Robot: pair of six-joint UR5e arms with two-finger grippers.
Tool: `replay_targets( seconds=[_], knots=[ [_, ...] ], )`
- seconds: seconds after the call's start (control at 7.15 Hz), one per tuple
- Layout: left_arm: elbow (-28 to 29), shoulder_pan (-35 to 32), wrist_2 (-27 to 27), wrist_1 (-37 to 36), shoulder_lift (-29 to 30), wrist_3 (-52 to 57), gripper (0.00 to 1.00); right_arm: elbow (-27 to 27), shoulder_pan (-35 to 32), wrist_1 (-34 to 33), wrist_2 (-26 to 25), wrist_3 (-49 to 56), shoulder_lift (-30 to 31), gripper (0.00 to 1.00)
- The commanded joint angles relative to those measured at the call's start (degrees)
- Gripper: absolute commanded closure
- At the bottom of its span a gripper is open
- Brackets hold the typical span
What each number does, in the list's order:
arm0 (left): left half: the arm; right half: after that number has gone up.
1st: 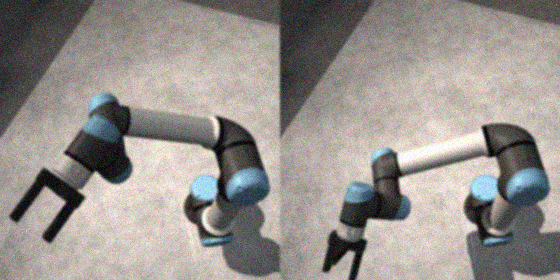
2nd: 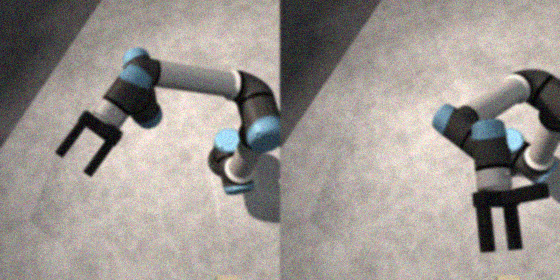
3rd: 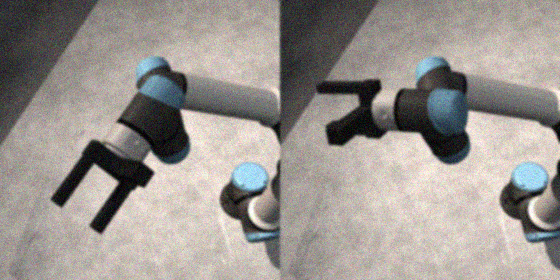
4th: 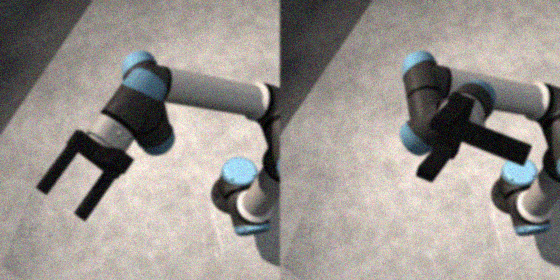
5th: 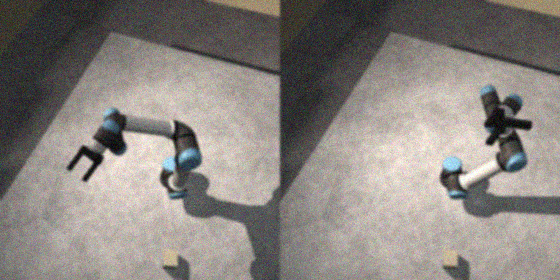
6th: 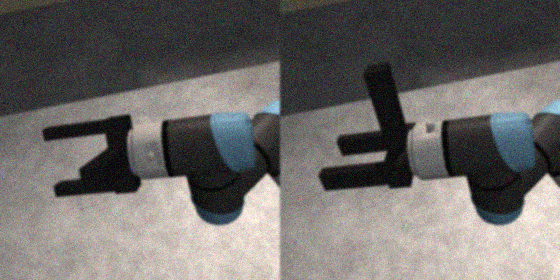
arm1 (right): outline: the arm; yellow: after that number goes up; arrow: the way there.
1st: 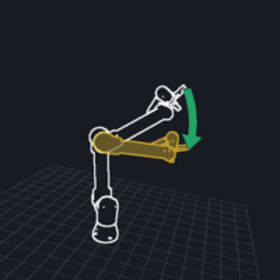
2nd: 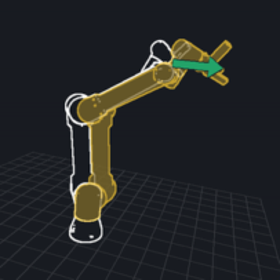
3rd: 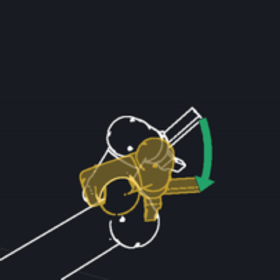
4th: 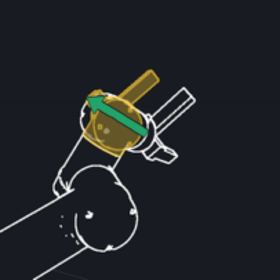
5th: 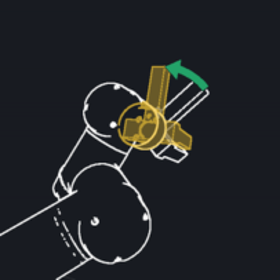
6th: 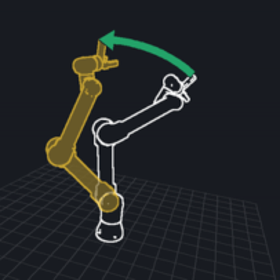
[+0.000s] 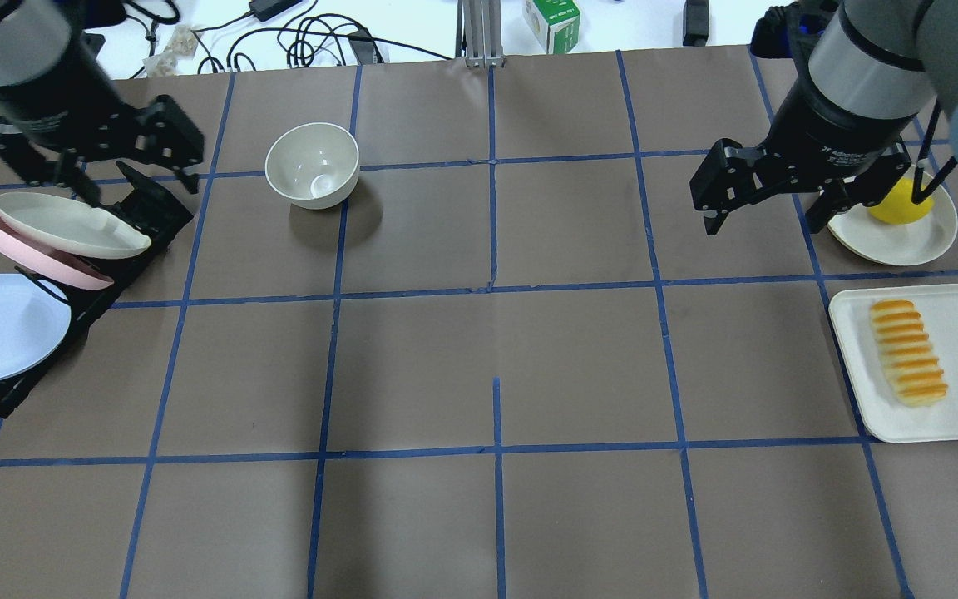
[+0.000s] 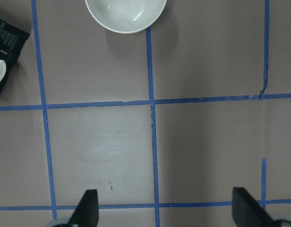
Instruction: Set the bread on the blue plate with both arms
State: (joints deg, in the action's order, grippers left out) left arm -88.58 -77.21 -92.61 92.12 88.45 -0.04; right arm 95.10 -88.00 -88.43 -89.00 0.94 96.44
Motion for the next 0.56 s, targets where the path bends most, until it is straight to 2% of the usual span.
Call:
replay_targets(
  seconds=[0.0, 0.14, 0.28, 0.42],
  knots=[
    [-2.1, 21.5, 0.4, 1.0, 0.0, 7.8, 0.00, 0.1, 1.0, -0.8, -0.3, -0.1, -0.5, 0.00],
    [-4.6, 28.0, 0.3, 0.0, 0.5, 9.9, 0.00, 0.3, 4.1, -0.9, -0.4, 0.6, -0.8, 0.00],
    [-7.4, 33.7, 0.7, -5.5, 2.0, 10.1, 0.00, 1.5, 10.2, -1.0, -0.3, 1.1, -2.6, 0.00],
    [-10.4, 35.5, 0.2, -18.2, 5.0, 13.7, 0.00, 3.5, 15.2, -4.4, -0.3, 1.1, -4.1, 0.00]
  ],
)
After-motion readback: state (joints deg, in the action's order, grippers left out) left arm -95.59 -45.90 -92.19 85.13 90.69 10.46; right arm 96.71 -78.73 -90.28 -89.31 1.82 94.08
